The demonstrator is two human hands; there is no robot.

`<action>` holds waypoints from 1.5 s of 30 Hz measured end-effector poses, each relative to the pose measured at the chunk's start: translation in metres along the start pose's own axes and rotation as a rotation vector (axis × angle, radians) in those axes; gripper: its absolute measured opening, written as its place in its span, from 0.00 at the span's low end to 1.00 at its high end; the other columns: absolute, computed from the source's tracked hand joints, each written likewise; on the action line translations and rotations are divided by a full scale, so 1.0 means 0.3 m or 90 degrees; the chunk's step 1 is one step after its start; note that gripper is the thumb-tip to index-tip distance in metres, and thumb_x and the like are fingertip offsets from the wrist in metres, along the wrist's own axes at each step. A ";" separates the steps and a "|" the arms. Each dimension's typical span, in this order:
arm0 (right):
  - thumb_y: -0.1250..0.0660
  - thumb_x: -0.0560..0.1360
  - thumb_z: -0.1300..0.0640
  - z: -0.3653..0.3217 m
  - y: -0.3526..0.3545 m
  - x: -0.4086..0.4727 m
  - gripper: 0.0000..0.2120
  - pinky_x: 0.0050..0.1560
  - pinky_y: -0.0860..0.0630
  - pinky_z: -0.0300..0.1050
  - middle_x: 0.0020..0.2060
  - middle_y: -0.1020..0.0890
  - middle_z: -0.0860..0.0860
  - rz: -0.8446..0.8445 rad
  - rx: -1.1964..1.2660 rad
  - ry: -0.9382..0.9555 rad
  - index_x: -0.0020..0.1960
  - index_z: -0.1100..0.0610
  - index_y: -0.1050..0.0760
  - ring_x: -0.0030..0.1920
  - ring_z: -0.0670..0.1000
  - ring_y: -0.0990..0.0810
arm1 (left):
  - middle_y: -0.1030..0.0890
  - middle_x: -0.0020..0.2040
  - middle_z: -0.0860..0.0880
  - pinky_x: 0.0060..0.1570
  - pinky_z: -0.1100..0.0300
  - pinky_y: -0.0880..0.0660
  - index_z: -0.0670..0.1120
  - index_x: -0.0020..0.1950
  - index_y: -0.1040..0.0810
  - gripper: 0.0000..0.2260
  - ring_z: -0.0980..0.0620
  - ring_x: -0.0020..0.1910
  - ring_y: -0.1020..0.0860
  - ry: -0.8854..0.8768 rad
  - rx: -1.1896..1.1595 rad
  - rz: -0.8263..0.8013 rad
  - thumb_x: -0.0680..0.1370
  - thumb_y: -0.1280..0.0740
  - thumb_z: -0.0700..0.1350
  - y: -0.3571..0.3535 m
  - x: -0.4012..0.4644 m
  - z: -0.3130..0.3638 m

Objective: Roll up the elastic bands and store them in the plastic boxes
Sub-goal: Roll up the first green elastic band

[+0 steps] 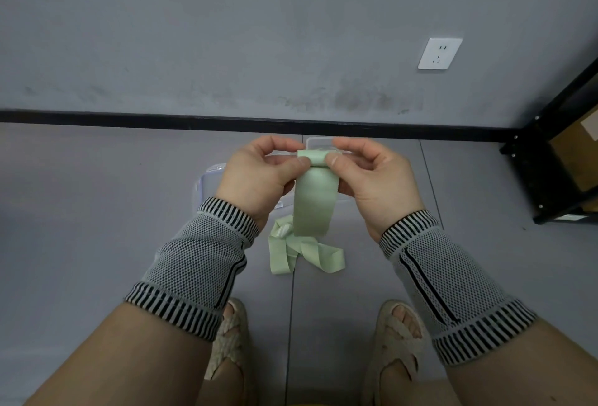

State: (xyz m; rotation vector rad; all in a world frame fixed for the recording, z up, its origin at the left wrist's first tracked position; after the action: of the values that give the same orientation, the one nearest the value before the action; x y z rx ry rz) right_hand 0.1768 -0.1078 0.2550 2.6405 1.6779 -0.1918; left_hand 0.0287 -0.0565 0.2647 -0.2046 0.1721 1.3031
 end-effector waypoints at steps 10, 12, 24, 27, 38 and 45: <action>0.27 0.70 0.65 -0.003 0.009 -0.002 0.07 0.50 0.19 0.56 0.43 0.17 0.61 -0.007 0.037 -0.010 0.42 0.54 0.21 0.45 0.59 0.16 | 0.18 0.36 0.51 0.39 0.62 0.25 0.47 0.50 0.21 0.06 0.57 0.33 0.22 0.010 0.047 -0.019 0.74 0.30 0.40 -0.018 0.004 -0.013; 0.27 0.70 0.66 -0.010 0.009 -0.006 0.08 0.50 0.19 0.54 0.43 0.17 0.61 -0.005 0.041 0.009 0.42 0.54 0.21 0.46 0.59 0.17 | 0.19 0.36 0.52 0.33 0.68 0.28 0.44 0.51 0.20 0.06 0.61 0.29 0.23 0.005 0.072 -0.024 0.75 0.31 0.43 -0.021 0.005 -0.016; 0.30 0.71 0.70 -0.026 -0.062 -0.045 0.18 0.47 0.21 0.40 0.47 0.20 0.48 -0.200 -0.129 0.062 0.50 0.48 0.24 0.41 0.46 0.17 | 0.19 0.40 0.50 0.35 0.68 0.30 0.49 0.51 0.25 0.07 0.61 0.32 0.24 -0.099 0.230 -0.019 0.76 0.33 0.40 0.042 0.007 0.027; 0.31 0.70 0.71 -0.023 -0.093 -0.064 0.26 0.44 0.20 0.38 0.48 0.23 0.47 -0.245 -0.186 0.069 0.57 0.44 0.27 0.37 0.42 0.19 | 0.20 0.40 0.50 0.26 0.70 0.33 0.47 0.54 0.29 0.09 0.63 0.25 0.28 -0.113 0.290 -0.023 0.76 0.33 0.41 0.042 0.005 0.031; 0.25 0.66 0.64 0.001 -0.108 -0.070 0.28 0.48 0.20 0.46 0.40 0.21 0.47 -0.285 -0.402 0.110 0.61 0.43 0.27 0.38 0.49 0.19 | 0.19 0.39 0.53 0.44 0.59 0.25 0.47 0.56 0.32 0.13 0.53 0.37 0.22 -0.088 0.377 -0.099 0.74 0.32 0.42 0.008 -0.020 0.015; 0.24 0.66 0.64 -0.002 -0.100 -0.068 0.25 0.43 0.21 0.45 0.38 0.22 0.49 -0.281 -0.353 0.102 0.54 0.42 0.27 0.35 0.53 0.19 | 0.19 0.36 0.52 0.37 0.63 0.27 0.47 0.51 0.29 0.13 0.56 0.35 0.23 -0.072 0.353 -0.063 0.72 0.28 0.48 0.015 -0.021 0.022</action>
State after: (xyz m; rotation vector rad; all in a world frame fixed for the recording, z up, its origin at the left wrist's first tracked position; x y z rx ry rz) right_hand 0.1412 -0.1134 0.2596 1.9134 1.9798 0.4340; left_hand 0.0227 -0.0597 0.2725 0.3284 0.4122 1.1201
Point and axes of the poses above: each hand's wrist, its own x-axis towards the middle knuckle, its own y-axis out of the back of the hand, z = x × y, the point moved 8 cm from there along x, towards the middle knuckle
